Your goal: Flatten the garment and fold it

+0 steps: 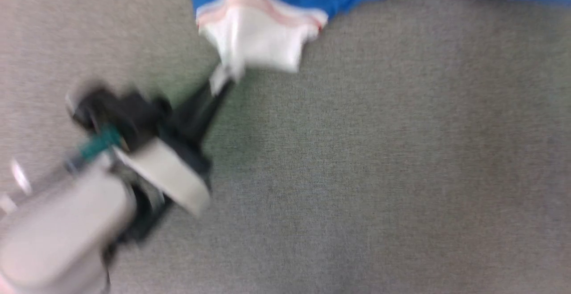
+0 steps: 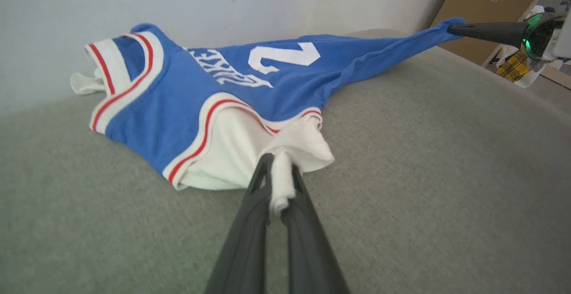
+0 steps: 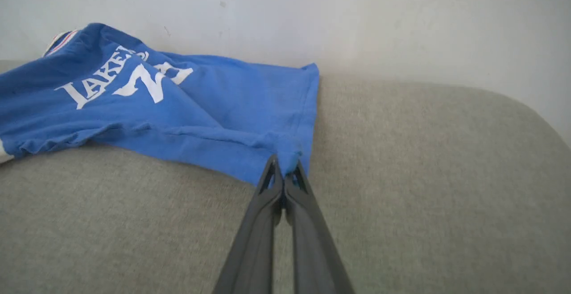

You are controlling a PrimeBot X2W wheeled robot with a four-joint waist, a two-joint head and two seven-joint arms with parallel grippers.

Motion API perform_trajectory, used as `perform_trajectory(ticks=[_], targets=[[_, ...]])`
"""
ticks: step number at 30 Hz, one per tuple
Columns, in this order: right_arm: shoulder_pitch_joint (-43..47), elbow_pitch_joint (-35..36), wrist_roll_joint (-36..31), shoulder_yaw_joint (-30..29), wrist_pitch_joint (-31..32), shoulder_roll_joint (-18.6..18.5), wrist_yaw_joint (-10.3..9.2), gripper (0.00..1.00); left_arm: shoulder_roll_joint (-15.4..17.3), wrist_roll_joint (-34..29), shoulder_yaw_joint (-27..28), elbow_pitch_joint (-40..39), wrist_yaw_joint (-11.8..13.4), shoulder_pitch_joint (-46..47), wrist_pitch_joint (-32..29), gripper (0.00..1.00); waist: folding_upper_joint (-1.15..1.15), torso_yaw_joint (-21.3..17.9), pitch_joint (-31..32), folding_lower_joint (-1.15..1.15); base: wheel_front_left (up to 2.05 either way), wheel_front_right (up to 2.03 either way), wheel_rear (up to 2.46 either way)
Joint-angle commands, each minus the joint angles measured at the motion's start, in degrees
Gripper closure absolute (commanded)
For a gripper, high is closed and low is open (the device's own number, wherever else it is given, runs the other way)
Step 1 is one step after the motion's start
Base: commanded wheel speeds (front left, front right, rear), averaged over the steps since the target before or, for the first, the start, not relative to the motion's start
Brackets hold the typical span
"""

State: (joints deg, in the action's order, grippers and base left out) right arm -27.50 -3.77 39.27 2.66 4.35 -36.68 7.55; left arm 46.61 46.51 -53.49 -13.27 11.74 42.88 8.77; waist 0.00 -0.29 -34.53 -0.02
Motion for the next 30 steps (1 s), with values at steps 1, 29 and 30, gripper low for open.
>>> perform_trajectory(ticks=[1, 29, 30], targets=[[3.0, 0.5, -0.9, -0.8, -0.2, 1.4, -0.06, 1.0, 0.1, 0.8, -1.1, -0.2, 1.1, -2.9, 0.2, 1.0, 0.0, 0.6, 5.0, 0.02, 0.0, 0.0, 0.0], [47.3, -0.5, -7.4, -2.1, 18.1, 10.1, -0.06, 1.0, 1.0, 26.8, -12.4, 2.3, 8.0, -40.0, -9.7, 1.0, 0.0, 0.9, 26.1, 0.02, 0.0, 0.0, 0.0], [47.8, -0.2, -7.3, -2.4, 18.5, 10.4, -0.06, 1.0, 1.2, 27.1, -12.3, 2.0, 8.0, -40.3, -9.6, 1.0, 0.0, 1.0, 26.3, 0.02, 0.0, 0.0, 0.0]])
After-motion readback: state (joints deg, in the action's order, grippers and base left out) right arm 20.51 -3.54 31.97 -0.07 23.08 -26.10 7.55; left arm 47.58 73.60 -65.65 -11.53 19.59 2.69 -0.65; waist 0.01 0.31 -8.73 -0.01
